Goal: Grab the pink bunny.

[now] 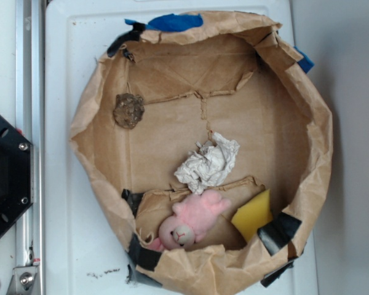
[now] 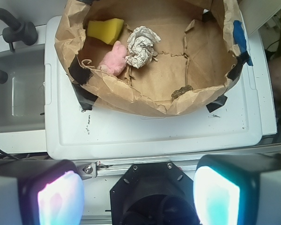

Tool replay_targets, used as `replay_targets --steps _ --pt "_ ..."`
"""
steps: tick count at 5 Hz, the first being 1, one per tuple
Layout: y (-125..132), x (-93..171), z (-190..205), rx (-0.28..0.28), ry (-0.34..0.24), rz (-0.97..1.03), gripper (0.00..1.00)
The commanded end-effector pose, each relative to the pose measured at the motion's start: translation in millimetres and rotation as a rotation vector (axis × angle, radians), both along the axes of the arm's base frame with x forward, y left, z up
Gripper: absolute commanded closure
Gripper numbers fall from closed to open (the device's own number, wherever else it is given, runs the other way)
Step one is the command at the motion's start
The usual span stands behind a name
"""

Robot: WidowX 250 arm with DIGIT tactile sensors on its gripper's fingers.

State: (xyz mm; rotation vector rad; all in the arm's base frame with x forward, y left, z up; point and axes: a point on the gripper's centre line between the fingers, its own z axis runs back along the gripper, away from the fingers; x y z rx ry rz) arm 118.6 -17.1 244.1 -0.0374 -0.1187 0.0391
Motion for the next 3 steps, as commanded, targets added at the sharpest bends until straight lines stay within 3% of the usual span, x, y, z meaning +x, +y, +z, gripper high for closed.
replay_targets --steps 1,3 --pt "0.0 0.0 0.0 0.000 0.000 0.000 0.00" --pt "19.1 59.9 -6.7 -0.024 0.006 0.102 0.00"
